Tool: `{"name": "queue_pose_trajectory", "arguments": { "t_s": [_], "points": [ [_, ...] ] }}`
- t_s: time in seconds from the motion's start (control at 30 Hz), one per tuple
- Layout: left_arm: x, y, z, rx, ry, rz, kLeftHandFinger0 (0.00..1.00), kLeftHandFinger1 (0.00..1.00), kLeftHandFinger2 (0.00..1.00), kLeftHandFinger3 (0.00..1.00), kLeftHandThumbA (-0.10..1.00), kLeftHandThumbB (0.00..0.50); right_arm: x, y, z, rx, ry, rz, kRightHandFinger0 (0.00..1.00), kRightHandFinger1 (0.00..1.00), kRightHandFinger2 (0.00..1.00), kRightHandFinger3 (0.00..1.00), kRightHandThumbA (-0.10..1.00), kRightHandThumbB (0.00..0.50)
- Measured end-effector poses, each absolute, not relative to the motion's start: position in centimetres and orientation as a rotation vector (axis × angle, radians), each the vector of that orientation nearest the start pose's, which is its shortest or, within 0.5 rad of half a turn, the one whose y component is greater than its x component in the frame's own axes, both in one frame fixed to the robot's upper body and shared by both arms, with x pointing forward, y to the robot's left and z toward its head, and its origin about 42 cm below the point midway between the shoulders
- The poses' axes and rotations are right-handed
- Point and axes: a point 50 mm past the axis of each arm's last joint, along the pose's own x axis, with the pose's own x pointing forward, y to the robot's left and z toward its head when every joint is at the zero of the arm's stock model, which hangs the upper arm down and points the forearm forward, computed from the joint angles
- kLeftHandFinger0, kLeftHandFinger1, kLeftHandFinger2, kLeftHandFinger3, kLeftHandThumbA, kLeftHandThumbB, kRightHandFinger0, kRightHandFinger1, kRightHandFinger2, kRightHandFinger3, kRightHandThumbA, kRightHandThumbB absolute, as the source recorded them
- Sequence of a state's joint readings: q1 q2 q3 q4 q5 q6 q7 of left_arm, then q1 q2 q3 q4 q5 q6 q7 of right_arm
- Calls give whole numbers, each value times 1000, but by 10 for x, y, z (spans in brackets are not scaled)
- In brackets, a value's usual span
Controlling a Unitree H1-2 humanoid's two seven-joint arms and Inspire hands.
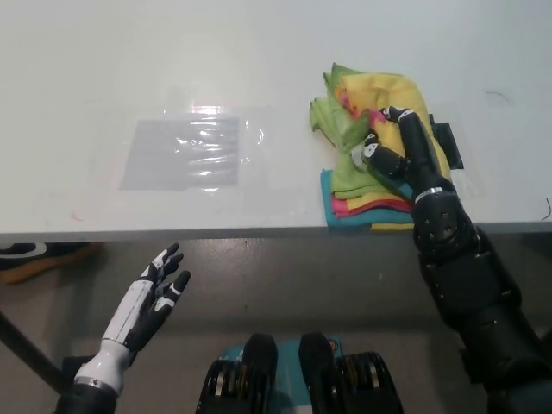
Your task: A stack of folded microfibre clothes with a single fold is kept infront of the robot. the robot uses its right hand to grab one end of the clothes and pulla it away from the other end to unfold
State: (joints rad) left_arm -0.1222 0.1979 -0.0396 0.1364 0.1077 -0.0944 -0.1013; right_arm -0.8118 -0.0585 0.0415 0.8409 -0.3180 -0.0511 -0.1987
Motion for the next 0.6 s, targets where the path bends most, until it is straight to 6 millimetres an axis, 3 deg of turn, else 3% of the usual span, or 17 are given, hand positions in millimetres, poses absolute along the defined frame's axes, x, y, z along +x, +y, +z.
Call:
{"name": "queue_pose_trajectory", "arguments": {
  "t_s": [0.03, 0.07, 0.1, 0.13, 0.17, 0.23, 0.27, 0.3, 0.33, 0.37, 0.4, 0.47, 0.57, 0.6],
  "points": [
    [323, 256, 103, 313, -63, -163, 878, 948, 987, 1000, 816, 10, 514, -165, 189, -450, -81, -14, 95, 493, 712, 412, 211, 138],
    [323, 257, 103, 313, -63, -163, 860, 930, 975, 1000, 809, 5, 514, -167, 189, -441, -86, -23, 107, 485, 694, 394, 36, 147],
    [323, 257, 103, 314, -64, -164, 857, 927, 973, 1000, 808, 4, 513, -169, 188, -425, -90, -37, 107, 479, 687, 395, 15, 153],
    [323, 257, 103, 315, -65, -164, 850, 917, 969, 1000, 795, 0, 511, -172, 187, -389, -100, -71, 83, 426, 647, 387, 2, 111],
    [323, 257, 102, 316, -64, -164, 847, 915, 967, 1000, 791, 0, 510, -174, 186, -360, -111, -104, 18, 316, 596, 424, 19, 88],
    [323, 257, 102, 316, -62, -164, 846, 915, 965, 1000, 791, 0, 509, -178, 185, -303, -119, -160, 0, 217, 546, 530, 33, 70],
    [323, 257, 102, 316, -62, -165, 846, 917, 965, 1000, 789, 0, 509, -180, 185, -284, -124, -181, 3, 243, 589, 632, 77, 47],
    [323, 257, 102, 316, -62, -165, 847, 919, 966, 1000, 789, 0, 508, -182, 185, -257, -128, -206, 9, 263, 610, 667, 89, 48],
    [323, 257, 102, 316, -63, -165, 846, 920, 966, 1000, 788, 1, 507, -190, 184, -187, -131, -259, 1, 240, 625, 796, 142, 9],
    [323, 257, 102, 316, -64, -165, 847, 922, 966, 1000, 788, 3, 506, -197, 183, -139, -134, -300, 0, 168, 519, 687, 132, 30],
    [322, 257, 101, 316, -64, -165, 847, 923, 966, 1000, 790, 4, 505, -203, 182, -102, -135, -334, 0, 85, 449, 559, 167, 4],
    [322, 257, 101, 316, -62, -165, 845, 923, 965, 1000, 789, 1, 504, -216, 181, -23, -138, -398, 0, 57, 431, 492, 212, 0],
    [322, 257, 100, 316, -60, -165, 839, 919, 966, 1000, 763, 0, 501, -237, 178, 91, -131, -482, 0, 84, 490, 638, 485, 0],
    [322, 257, 100, 316, -60, -165, 837, 918, 965, 1000, 762, 0, 500, -244, 176, 118, -129, -505, 0, 81, 482, 640, 517, 0]
  ]
}}
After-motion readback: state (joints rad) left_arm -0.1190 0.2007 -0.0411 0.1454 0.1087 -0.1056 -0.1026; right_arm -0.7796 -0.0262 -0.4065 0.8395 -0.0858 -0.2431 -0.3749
